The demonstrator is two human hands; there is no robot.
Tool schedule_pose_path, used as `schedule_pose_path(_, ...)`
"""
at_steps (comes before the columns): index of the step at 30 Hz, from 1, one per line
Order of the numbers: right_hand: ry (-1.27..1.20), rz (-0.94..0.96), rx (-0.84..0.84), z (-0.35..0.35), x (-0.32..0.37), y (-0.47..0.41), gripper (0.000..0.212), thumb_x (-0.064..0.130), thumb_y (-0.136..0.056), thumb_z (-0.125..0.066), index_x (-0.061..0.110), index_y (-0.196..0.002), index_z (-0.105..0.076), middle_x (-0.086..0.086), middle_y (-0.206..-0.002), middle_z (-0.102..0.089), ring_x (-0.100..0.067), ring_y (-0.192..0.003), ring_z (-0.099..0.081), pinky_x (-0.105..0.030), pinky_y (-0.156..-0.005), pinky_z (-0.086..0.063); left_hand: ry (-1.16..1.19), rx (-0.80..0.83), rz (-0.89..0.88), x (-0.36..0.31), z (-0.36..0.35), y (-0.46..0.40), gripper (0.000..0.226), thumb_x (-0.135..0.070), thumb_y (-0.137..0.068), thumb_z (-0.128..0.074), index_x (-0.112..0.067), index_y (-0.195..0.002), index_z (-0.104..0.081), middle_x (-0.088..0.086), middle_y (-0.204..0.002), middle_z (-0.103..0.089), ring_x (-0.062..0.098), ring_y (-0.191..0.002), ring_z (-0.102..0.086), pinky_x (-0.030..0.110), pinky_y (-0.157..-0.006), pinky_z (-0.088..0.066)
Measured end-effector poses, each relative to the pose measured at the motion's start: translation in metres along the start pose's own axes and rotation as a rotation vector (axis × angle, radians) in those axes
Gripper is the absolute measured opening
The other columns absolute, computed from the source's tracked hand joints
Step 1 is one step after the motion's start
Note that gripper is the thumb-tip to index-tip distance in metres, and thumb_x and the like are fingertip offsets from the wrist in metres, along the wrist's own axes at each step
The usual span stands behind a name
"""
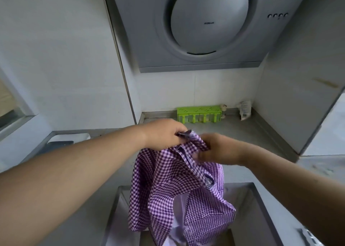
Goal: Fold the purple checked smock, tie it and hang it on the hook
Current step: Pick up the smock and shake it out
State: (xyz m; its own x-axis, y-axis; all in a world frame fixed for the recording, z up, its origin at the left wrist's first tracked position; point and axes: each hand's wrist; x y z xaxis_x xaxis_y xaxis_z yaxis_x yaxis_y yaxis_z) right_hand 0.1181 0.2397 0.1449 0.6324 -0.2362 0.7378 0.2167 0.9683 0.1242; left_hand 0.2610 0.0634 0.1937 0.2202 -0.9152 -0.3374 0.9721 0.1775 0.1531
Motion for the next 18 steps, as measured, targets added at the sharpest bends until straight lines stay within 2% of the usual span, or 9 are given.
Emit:
schedule_pose_path(2, 0.134, -0.061, 0.098, -0.008, -0.011, 0.003, 0.023, 0.044, -0.088, -0.075, 0.026, -0.099, -0.066, 0.001, -0.095, -0.074, -0.017, -0.088, -0.070, -0.041, -0.088, -0.058, -0.022, 0.015, -0.002, 0.004, 0.003, 0.003, 0.024, -0.042, -0.105, -0.059, -0.035, -0.083, -0.065, -0.019, -0.078, -0.066, -0.006, -0.071, -0.060, 0.027, -0.065, -0.045)
schedule_pose_path(4, 0.199, -0.102, 0.132, -0.014, -0.021, 0.006, 0.027, 0.047, -0.085, -0.076, 0.029, -0.103, -0.066, 0.007, -0.099, -0.074, -0.010, -0.091, -0.069, -0.040, -0.092, -0.057, -0.052, 0.017, 0.007, 0.009, 0.006, 0.006, 0.025, -0.041, -0.106, -0.057, -0.032, -0.085, -0.066, -0.021, -0.076, -0.065, -0.012, -0.068, -0.057, 0.022, -0.063, -0.041)
schedule_pose_path(7, 0.272, -0.152, 0.175, -0.017, -0.032, 0.010, 0.036, 0.048, -0.086, -0.074, 0.030, -0.115, -0.066, 0.011, -0.109, -0.072, -0.007, -0.098, -0.067, -0.039, -0.098, -0.055, -0.093, 0.041, 0.051, 0.022, 0.006, 0.009, 0.024, -0.044, -0.106, -0.055, -0.029, -0.098, -0.071, -0.015, -0.087, -0.070, -0.005, -0.077, -0.062, 0.029, -0.074, -0.052)
schedule_pose_path(9, 0.358, -0.193, 0.224, -0.011, -0.033, 0.012, 0.038, 0.048, -0.089, -0.071, 0.027, -0.120, -0.066, 0.012, -0.112, -0.071, -0.004, -0.098, -0.066, -0.032, -0.098, -0.054, -0.123, 0.047, 0.085, 0.031, 0.004, 0.010, 0.023, -0.047, -0.106, -0.054, -0.030, -0.099, -0.070, -0.013, -0.091, -0.070, 0.006, -0.084, -0.065, 0.038, -0.083, -0.056)
schedule_pose_path(11, 0.424, -0.231, 0.242, 0.004, -0.031, 0.014, 0.039, 0.052, -0.092, -0.066, 0.028, -0.123, -0.065, 0.014, -0.113, -0.069, -0.003, -0.098, -0.064, -0.024, -0.095, -0.052, -0.140, 0.037, 0.112, 0.039, 0.002, 0.011, 0.022, -0.046, -0.106, -0.054, -0.030, -0.097, -0.068, -0.011, -0.090, -0.070, 0.008, -0.084, -0.065, 0.038, -0.083, -0.056)
schedule_pose_path(13, 0.452, -0.275, 0.236, 0.023, -0.029, 0.016, 0.041, 0.052, -0.093, -0.064, 0.029, -0.127, -0.063, 0.015, -0.116, -0.067, -0.006, -0.104, -0.064, -0.023, -0.096, -0.051, -0.123, 0.012, 0.138, 0.044, 0.000, 0.010, 0.022, -0.045, -0.106, -0.054, -0.030, -0.095, -0.066, -0.010, -0.090, -0.070, 0.009, -0.083, -0.066, 0.037, -0.081, -0.057)
schedule_pose_path(15, 0.417, -0.248, 0.177, 0.029, -0.026, 0.015, 0.035, 0.048, -0.094, -0.064, 0.032, -0.124, -0.062, 0.016, -0.114, -0.068, -0.004, -0.103, -0.065, -0.025, -0.094, -0.053, -0.052, -0.013, 0.151, 0.046, -0.001, 0.009, 0.020, -0.045, -0.106, -0.054, -0.031, -0.098, -0.066, -0.010, -0.095, -0.071, 0.008, -0.087, -0.067, 0.039, -0.088, -0.058)
schedule_pose_path(18, 0.248, -0.157, -0.004, 0.005, -0.019, 0.003, 0.024, 0.034, -0.097, -0.064, 0.029, -0.119, -0.058, 0.012, -0.104, -0.068, -0.004, -0.094, -0.066, -0.022, -0.081, -0.052, 0.042, -0.002, 0.128, 0.039, -0.002, 0.006, 0.029, -0.049, -0.106, -0.052, -0.030, -0.121, -0.068, -0.011, -0.112, -0.073, 0.008, -0.103, -0.067, 0.038, -0.101, -0.054)
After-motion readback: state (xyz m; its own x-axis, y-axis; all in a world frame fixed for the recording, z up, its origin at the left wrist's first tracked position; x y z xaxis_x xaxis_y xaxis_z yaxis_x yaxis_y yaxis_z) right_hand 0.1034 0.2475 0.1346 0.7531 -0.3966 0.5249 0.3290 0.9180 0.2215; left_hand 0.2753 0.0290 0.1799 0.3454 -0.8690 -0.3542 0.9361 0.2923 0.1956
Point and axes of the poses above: each hand's wrist, its own y-axis away from the middle knuckle, its own z-axis out of the back of the hand, x = y × z
